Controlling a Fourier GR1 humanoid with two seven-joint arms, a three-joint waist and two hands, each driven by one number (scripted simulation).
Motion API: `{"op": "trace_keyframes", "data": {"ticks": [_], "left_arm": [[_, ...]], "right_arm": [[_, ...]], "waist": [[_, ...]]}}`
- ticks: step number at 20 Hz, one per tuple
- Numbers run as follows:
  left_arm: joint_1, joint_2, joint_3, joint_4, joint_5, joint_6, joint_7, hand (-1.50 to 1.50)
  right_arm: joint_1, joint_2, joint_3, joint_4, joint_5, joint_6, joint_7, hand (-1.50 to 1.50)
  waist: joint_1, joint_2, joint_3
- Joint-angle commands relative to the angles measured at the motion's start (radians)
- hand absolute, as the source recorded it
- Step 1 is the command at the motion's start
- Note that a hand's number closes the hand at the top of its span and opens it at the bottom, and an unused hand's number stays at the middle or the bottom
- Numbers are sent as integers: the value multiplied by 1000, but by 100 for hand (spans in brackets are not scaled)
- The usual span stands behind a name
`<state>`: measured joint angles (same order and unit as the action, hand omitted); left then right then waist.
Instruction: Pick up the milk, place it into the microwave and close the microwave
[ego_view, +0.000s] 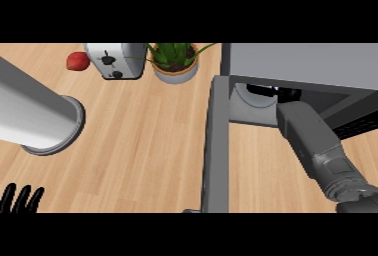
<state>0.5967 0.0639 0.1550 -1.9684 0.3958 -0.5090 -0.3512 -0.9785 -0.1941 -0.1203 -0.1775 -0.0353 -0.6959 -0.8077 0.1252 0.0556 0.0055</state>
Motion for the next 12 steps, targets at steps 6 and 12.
{"op": "trace_keyframes", "data": {"ticks": [6, 12], "left_arm": [[-37, 22, 11, 33, 12, -15, 8, -150], [-26, 31, 20, 42, 7, -26, 2, -150]], "right_arm": [[-20, -19, -24, 25, 20, -236, -38, 150], [-34, -33, -38, 25, 24, -265, -35, 150]], "waist": [[12, 8, -1], [22, 8, 0]]}}
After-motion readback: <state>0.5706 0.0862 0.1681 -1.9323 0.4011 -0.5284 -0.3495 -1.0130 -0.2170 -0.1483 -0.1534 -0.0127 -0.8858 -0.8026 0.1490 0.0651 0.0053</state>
